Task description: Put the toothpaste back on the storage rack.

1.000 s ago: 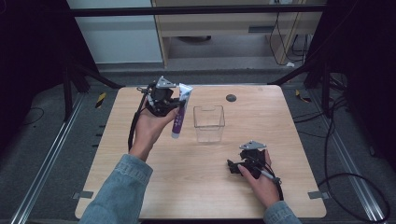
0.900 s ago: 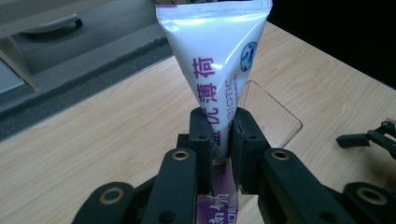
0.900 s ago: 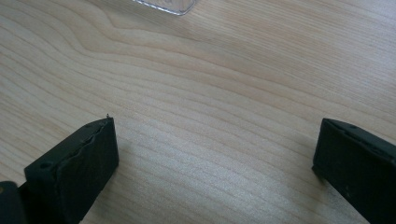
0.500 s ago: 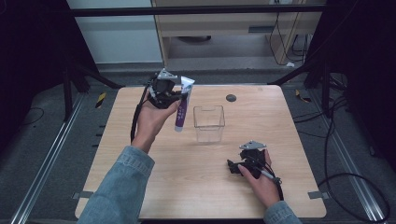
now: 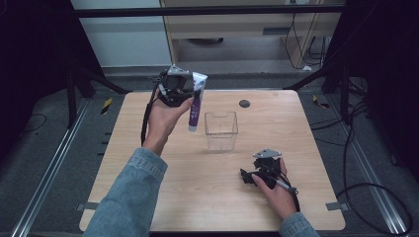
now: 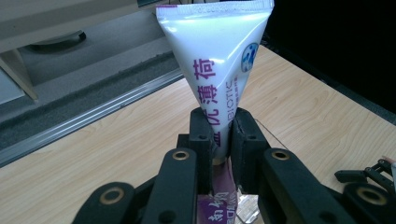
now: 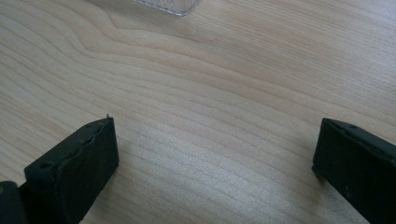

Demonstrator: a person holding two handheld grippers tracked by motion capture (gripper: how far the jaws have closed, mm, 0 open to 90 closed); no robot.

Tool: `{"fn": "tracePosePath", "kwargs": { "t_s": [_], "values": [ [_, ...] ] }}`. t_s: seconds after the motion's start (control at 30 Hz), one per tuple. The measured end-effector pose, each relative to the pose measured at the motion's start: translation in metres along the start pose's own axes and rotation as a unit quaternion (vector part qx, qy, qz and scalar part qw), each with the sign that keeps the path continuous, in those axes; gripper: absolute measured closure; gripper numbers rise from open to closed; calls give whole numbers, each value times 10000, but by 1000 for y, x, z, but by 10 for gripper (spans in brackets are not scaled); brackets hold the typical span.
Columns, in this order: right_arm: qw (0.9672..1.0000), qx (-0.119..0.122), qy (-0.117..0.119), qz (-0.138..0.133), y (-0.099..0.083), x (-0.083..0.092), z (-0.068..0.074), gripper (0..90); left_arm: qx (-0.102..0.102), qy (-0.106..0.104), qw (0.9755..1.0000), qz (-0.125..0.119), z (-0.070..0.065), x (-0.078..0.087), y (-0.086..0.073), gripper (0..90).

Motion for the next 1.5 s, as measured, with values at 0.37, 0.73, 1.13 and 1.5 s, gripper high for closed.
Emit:
{"fn": "tracePosePath", "kwargs": {
  "t_s": [0.37,0.73,1.13,1.5],
  "values": [
    [10000,14,-5,-8,0,0,0,4,-98,-19,9999,-104,-7,-3,14,799],
    [10000,4,-2,-9,0,0,0,4,-130,-43,9997,-189,-13,-3,23,799],
    [9999,82,-65,-44,0,-1,-1,4,-338,-57,9990,-289,-30,-6,31,799],
    [10000,50,-25,-19,0,0,-1,4,-388,-155,9986,-328,-36,-14,32,799]
  ]
}}
Point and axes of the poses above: each handheld gripper's, and its own axes: x roughly backward along the jaws, y roughly out of its top, z roughly to its left, the point moved 3 cm from there along -x, roughly forward along the jaws, and after that the axes turned 11 degrees about z, right-handed, at the moved point
